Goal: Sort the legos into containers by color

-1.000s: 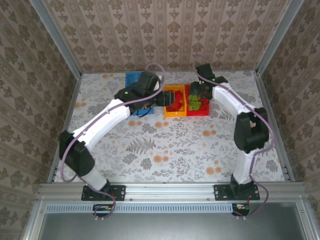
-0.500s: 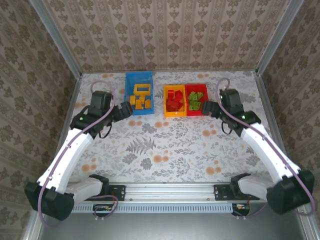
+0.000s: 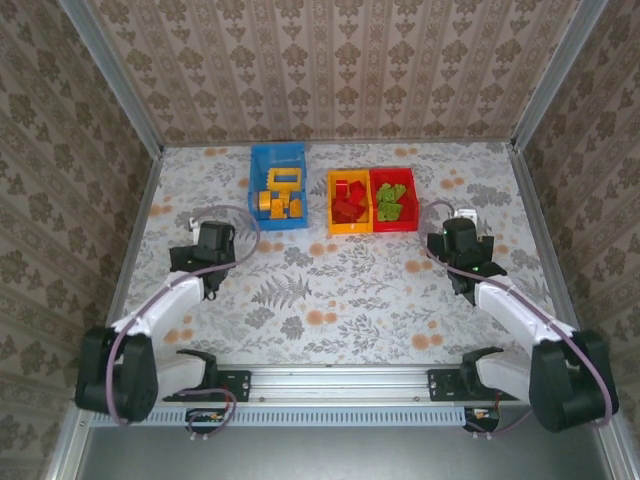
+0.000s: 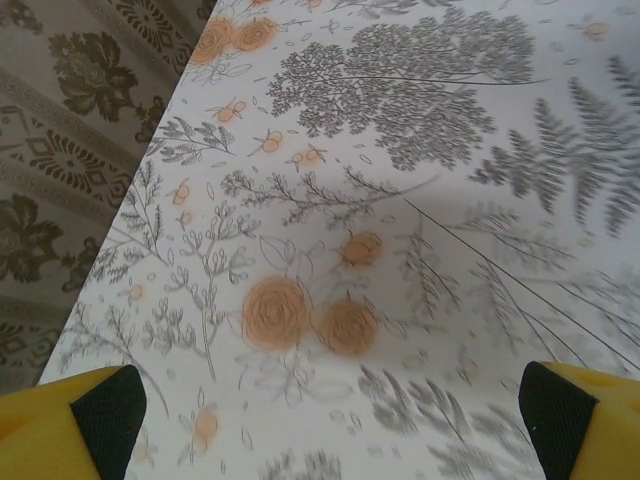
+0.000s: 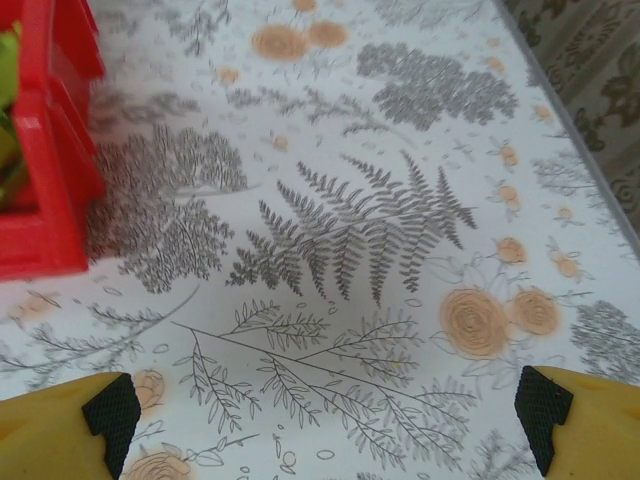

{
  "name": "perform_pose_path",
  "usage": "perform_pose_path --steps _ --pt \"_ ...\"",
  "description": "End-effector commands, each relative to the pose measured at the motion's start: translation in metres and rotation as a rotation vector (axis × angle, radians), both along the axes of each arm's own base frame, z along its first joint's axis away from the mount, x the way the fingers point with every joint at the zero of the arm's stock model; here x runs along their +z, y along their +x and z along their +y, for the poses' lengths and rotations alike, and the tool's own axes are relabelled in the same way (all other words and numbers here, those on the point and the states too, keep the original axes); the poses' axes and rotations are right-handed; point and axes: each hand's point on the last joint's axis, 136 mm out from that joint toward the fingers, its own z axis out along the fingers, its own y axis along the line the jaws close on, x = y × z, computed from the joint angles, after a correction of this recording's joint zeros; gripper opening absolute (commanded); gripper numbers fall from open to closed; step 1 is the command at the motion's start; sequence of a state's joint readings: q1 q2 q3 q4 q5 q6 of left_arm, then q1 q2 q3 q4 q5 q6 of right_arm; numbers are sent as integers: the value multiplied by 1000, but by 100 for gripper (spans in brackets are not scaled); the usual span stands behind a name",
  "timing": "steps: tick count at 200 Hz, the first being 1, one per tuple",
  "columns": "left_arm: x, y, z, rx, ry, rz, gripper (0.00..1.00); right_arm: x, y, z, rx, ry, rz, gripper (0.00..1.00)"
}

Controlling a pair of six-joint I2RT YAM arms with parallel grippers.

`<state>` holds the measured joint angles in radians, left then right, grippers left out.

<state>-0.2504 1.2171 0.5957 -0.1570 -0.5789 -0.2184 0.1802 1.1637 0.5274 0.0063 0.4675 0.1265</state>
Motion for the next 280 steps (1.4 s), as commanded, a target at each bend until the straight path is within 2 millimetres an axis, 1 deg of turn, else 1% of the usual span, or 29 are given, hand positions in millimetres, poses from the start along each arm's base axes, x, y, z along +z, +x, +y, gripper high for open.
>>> perform_pose_path --steps 1,9,20,31,42,59,67,73,75,79,85,91,96,107,111,118,119,123,129,139,151,261,280 --pt "11 42 -1 -72 2 -136 100 11 27 0 18 0 -163 100" --pt "3 48 0 -81 -4 -134 100 6 30 2 34 10 -176 100" --pt "-6 55 -1 -110 -16 -124 100 8 36 9 77 26 -205 100" --pt "-1 67 -5 -146 -22 -170 100 14 41 14 109 54 -264 100" --pt "4 77 -9 -181 -62 -233 100 15 45 13 117 82 -297 100" --pt "5 88 -15 -254 -64 -246 100 17 53 9 127 112 -329 100" --pt "7 91 -18 -285 -55 -273 100 16 59 9 139 106 -318 100" --pt "3 91 -15 -280 -53 -297 100 18 64 9 151 101 -325 100" --pt "3 91 -14 -275 -57 -306 100 13 66 8 152 99 -313 100" --pt "3 91 -10 -272 -58 -330 100 10 69 7 152 100 -317 100" --pt "-1 88 -8 -269 -91 -314 100 4 72 5 148 116 -301 100" --pt "1 87 -6 -267 -110 -332 100 -3 74 4 148 130 -296 100" --pt "2 86 -5 -260 -108 -351 100 -3 76 3 153 134 -311 100" --pt "2 81 -3 -252 -105 -392 100 -4 73 4 164 140 -309 100" --pt "-2 78 -2 -245 -100 -403 100 -5 72 5 167 140 -322 100" --pt "1 76 1 -242 -74 -463 100 -10 67 4 163 136 -346 100" --pt "1 76 0 -246 -73 -465 100 -7 68 4 164 134 -364 99" --pt "-3 72 -2 -255 -80 -448 100 -6 65 1 155 129 -391 100" --pt "-6 70 -3 -257 -101 -420 100 -7 62 -2 135 129 -395 100" --pt "-3 76 1 -239 -89 -434 100 -9 61 -5 110 129 -377 100" --pt "-6 76 2 -227 -108 -408 100 -9 64 -9 84 122 -367 100" --pt "-4 77 2 -226 -99 -415 100 -8 62 -8 78 105 -372 100" --pt "-5 77 2 -227 -101 -413 100 -10 66 -6 90 109 -353 100"
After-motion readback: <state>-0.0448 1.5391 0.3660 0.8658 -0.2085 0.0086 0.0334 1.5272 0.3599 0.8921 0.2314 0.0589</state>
